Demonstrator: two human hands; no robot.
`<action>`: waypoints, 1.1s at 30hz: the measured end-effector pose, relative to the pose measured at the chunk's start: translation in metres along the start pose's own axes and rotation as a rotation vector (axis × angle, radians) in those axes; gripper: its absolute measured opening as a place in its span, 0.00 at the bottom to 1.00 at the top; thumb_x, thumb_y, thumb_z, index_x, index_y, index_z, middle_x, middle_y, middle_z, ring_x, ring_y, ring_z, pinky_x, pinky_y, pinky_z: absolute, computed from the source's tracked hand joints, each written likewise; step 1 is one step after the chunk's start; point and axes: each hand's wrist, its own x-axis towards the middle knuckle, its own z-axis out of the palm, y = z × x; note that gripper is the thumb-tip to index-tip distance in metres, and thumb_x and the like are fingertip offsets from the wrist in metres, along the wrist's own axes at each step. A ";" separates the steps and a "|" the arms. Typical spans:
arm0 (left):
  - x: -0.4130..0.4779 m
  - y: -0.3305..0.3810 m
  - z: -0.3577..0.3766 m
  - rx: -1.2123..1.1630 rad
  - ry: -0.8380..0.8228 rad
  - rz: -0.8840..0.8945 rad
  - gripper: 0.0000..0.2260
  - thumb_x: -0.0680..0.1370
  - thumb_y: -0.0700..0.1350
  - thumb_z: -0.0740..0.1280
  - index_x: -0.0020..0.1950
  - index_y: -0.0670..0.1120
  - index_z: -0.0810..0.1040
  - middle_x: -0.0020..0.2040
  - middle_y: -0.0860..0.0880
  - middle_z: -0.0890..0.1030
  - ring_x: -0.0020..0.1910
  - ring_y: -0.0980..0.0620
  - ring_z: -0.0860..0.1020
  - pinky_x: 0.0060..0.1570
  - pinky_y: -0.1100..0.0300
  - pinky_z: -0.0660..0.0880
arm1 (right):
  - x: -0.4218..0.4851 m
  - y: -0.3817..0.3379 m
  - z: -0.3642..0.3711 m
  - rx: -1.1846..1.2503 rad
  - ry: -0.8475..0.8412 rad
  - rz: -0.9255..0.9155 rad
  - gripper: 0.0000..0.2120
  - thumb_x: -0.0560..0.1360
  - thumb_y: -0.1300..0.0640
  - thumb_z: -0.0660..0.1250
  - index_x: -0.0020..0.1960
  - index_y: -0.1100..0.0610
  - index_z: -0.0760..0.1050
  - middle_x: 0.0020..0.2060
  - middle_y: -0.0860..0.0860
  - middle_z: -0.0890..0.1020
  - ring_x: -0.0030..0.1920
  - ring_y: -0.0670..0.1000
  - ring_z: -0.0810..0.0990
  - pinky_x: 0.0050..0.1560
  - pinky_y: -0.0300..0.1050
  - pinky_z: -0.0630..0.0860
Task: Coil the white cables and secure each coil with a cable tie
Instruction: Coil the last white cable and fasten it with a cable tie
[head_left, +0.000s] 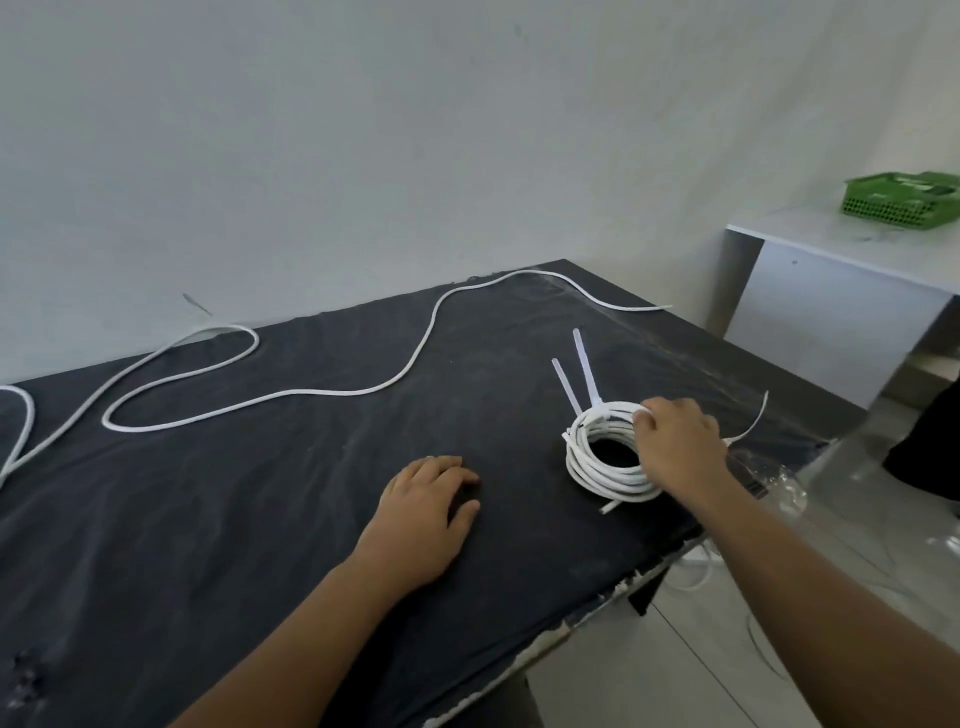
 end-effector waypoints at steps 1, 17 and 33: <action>0.000 0.000 0.000 -0.005 -0.004 0.000 0.17 0.80 0.55 0.58 0.68 0.55 0.70 0.73 0.56 0.65 0.73 0.53 0.59 0.73 0.55 0.54 | 0.001 0.000 0.003 0.016 -0.016 0.009 0.17 0.80 0.52 0.52 0.61 0.54 0.74 0.60 0.59 0.74 0.59 0.65 0.71 0.61 0.58 0.67; -0.068 -0.118 -0.095 -0.096 0.149 -0.245 0.13 0.79 0.48 0.63 0.64 0.51 0.74 0.63 0.53 0.74 0.64 0.52 0.71 0.66 0.60 0.64 | -0.093 -0.186 0.069 0.233 -0.190 -0.877 0.11 0.76 0.51 0.62 0.57 0.50 0.77 0.53 0.46 0.75 0.56 0.51 0.74 0.59 0.50 0.69; -0.127 -0.348 -0.181 0.086 0.422 -0.768 0.11 0.80 0.48 0.58 0.57 0.51 0.78 0.57 0.48 0.77 0.58 0.41 0.73 0.58 0.48 0.69 | -0.131 -0.420 0.205 0.129 -0.490 -1.104 0.14 0.78 0.49 0.60 0.62 0.48 0.74 0.61 0.45 0.74 0.63 0.50 0.70 0.64 0.48 0.65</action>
